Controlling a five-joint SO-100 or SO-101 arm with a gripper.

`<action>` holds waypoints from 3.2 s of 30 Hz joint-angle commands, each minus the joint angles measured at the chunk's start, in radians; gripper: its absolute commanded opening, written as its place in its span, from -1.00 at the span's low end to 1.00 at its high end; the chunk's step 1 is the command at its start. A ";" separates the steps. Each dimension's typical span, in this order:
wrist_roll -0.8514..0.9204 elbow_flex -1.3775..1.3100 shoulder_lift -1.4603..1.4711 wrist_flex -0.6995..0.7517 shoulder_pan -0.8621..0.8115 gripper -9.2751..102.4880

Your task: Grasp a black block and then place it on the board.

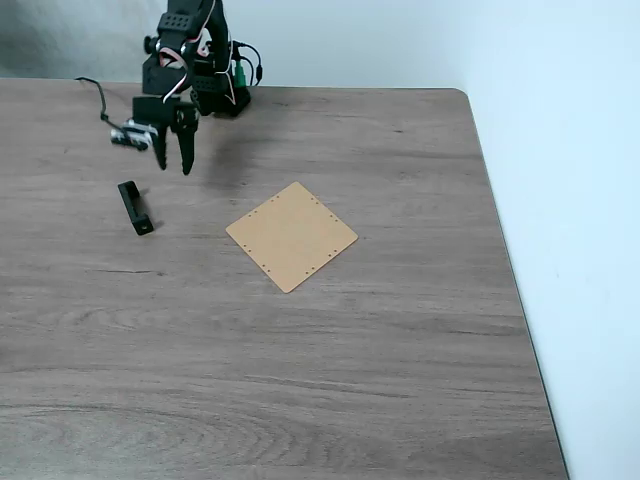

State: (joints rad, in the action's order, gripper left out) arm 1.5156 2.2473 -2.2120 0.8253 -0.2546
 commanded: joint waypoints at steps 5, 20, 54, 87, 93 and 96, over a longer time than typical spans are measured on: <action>0.235 -0.091 0.071 -0.029 -0.080 -0.39; 0.577 -0.183 0.202 -0.026 -0.186 -0.38; 0.798 -0.380 0.529 -0.012 -0.322 -0.40; 0.752 -0.560 0.848 -0.087 -0.365 -0.83; 0.627 -0.512 0.686 0.017 -0.307 -0.83; 0.543 -0.460 0.568 0.083 -0.249 -0.83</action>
State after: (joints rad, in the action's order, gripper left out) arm 2.0970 1.7610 -1.5033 0.8652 -0.5415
